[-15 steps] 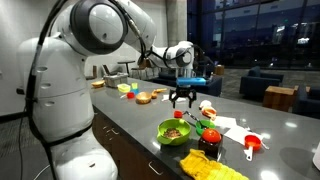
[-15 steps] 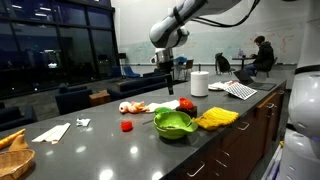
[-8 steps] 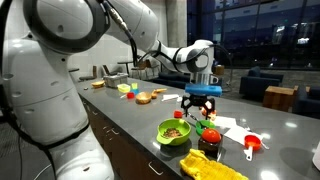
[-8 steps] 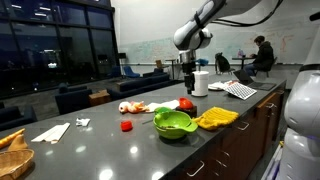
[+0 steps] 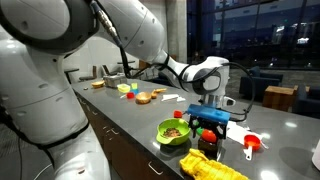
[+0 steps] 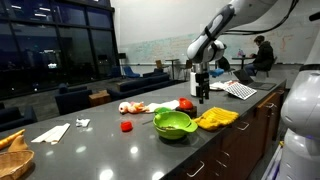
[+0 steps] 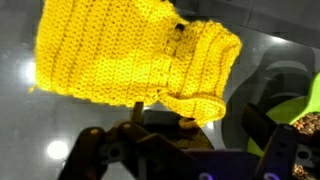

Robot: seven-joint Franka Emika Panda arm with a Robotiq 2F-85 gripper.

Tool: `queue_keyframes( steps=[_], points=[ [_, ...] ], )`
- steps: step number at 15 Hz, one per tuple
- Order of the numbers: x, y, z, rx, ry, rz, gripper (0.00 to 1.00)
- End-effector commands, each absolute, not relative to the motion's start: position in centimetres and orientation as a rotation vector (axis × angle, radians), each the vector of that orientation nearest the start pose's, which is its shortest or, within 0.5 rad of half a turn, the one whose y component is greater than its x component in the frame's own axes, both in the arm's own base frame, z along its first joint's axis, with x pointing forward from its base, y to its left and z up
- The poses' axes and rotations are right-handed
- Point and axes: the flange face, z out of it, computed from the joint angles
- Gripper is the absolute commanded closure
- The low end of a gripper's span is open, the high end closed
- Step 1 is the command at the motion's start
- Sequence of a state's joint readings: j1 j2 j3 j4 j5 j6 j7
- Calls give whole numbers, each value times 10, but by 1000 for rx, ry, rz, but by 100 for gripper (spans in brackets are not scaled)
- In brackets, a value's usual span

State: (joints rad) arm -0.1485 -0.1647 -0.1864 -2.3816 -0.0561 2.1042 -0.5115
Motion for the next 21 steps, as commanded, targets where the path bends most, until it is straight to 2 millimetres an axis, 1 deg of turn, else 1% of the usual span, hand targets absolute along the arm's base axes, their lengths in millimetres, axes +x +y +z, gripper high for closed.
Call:
queue_keyframes(
  steps=[1, 4, 7, 8, 15, 18, 21],
  points=[
    [435, -149, 372, -3093, -353, 170, 0],
    [440, -134, 370, -3095, -403, 166, 0],
    [439, -135, 370, -3096, -399, 165, 0],
    [442, -134, 367, -3093, -395, 165, 0],
    [453, -133, 316, -2986, -387, 237, 0],
    [455, -139, 298, -2956, -375, 267, 0],
    [456, -153, 288, -2955, -322, 292, 0]
  ],
)
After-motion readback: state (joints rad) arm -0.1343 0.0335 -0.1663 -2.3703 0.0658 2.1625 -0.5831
